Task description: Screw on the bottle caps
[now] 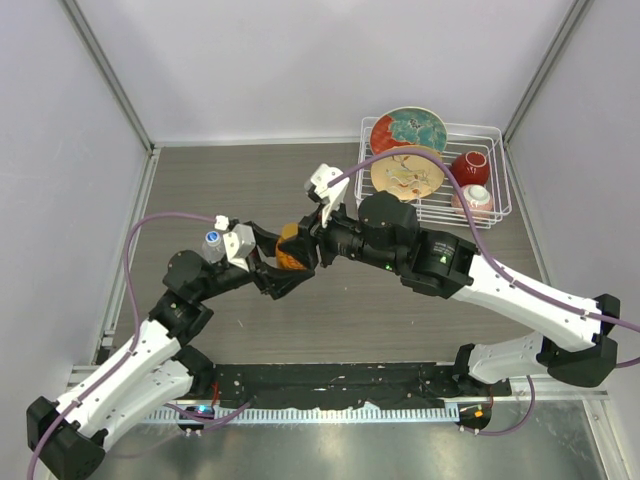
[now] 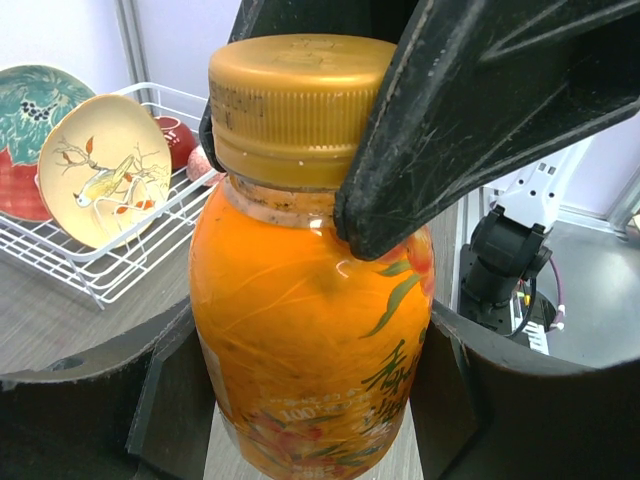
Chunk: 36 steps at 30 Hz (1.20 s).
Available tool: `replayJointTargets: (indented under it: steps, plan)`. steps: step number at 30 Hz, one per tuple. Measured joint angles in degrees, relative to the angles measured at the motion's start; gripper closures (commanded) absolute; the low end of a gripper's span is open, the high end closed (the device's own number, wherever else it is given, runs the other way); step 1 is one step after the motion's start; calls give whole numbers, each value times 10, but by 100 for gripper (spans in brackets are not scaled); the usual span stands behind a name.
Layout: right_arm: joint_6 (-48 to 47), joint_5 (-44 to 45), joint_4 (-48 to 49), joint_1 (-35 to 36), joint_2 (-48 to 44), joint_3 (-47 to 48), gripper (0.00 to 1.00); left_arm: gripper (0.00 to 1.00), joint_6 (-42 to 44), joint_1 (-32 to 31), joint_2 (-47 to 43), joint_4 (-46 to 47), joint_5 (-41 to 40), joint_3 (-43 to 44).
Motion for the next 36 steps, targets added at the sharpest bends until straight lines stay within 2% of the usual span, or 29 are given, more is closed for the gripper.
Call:
replayJointTargets:
  steps: [1, 2, 4, 5, 10, 15, 21, 29, 36]
  plan:
    - [-1, 1, 0, 0, 0, 0, 93, 56, 0, 0, -2, -2, -5, -1]
    - [-2, 2, 1, 0, 0, -1, 94, 40, 0, -2, -4, -3, -12, -2]
    - [-6, 7, 5, 0, 0, -3, 96, 18, 0, -5, -12, -5, -28, -6]
    - [-8, 13, 9, 2, 0, -4, 98, 2, 1, -6, -17, -5, -37, -9]
    - [-31, 115, 9, 2, 0, -25, 99, 0, 9, -2, -42, -7, -126, -21]
    - [-46, 195, 32, -18, 1, -87, 99, 0, 34, -2, -54, -7, -189, -35]
    - [-30, 202, 114, -80, 12, -170, 99, 0, 41, 1, -58, -28, -314, -31]
    - [10, 192, 282, -103, 96, -272, 99, 0, 31, 39, -9, -168, -423, 92]
    - [35, 165, 371, -102, 191, -280, 99, 0, 24, 152, 66, -256, -470, 171]
